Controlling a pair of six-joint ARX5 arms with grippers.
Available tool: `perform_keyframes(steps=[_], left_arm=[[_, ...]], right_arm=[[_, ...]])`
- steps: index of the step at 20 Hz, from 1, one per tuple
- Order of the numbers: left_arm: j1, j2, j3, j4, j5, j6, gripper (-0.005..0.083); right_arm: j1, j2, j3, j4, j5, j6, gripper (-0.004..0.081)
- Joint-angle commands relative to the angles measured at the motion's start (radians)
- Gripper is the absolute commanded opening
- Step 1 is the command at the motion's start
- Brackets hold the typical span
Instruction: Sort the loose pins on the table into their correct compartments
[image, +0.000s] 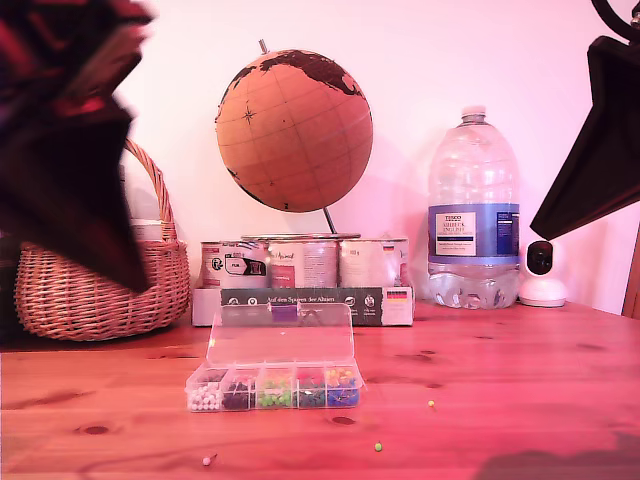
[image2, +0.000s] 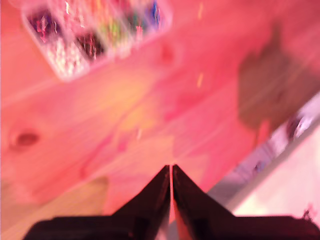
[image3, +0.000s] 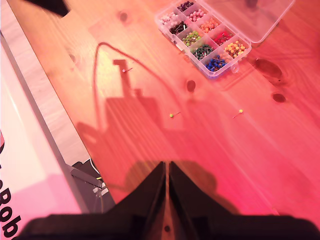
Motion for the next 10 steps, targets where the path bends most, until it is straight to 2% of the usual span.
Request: perform_keyframes(steps=[1, 10], left_arm=[[-0.004, -0.002, 0.000, 0.018, 0.013, -0.023, -0.0011], [-0.030, 0.025, 0.000, -0.006, -0.083, -0.166, -0.0011]], right_arm=[[0.005, 0.000, 0.005, 0.006, -0.004, 0.003, -0.0013], [0.005, 0.000, 0.005, 0.013, -0.004, 0.026, -0.0013]])
